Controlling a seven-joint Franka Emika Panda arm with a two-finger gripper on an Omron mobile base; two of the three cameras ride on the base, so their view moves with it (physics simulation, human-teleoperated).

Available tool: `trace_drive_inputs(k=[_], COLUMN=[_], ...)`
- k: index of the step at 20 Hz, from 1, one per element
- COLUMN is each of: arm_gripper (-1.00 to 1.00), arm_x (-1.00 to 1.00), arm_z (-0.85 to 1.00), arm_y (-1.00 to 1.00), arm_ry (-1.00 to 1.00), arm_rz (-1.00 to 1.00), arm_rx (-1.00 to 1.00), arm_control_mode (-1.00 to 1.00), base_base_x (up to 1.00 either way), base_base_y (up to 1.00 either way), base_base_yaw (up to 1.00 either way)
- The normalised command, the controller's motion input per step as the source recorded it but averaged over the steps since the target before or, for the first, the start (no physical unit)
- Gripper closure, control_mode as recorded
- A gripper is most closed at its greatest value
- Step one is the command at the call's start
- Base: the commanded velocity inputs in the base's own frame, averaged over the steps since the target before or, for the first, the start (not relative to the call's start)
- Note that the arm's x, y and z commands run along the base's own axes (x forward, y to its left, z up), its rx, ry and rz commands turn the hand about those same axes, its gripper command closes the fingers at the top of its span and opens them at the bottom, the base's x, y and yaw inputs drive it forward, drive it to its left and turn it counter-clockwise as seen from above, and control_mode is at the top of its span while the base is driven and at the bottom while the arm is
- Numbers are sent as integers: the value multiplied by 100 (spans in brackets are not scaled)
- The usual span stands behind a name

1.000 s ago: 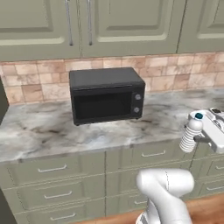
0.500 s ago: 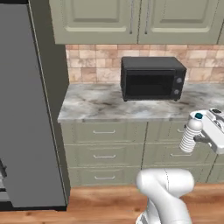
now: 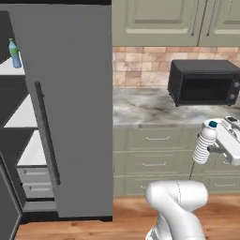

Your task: Take the bottled waters from the counter and place them in the freezer to freeze. Close the freezer door after placing the bottles.

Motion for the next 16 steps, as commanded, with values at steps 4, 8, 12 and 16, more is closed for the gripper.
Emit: trace_drive_inputs(k=[4,8,12,16], arm_gripper=[100,100,100,100], arm_x=[0,0,0,0], arm_z=[0,0,0,0], arm_y=[0,0,0,0], arm_ry=[0,0,0,0], arm_rz=[0,0,0,0], arm_rx=[0,0,0,0], arm_control_mode=[100,100,100,100], base_base_x=[3,7,5,31], base_base_y=[100,99,91,79], base_base_yaw=[0,-1,-9,-15])
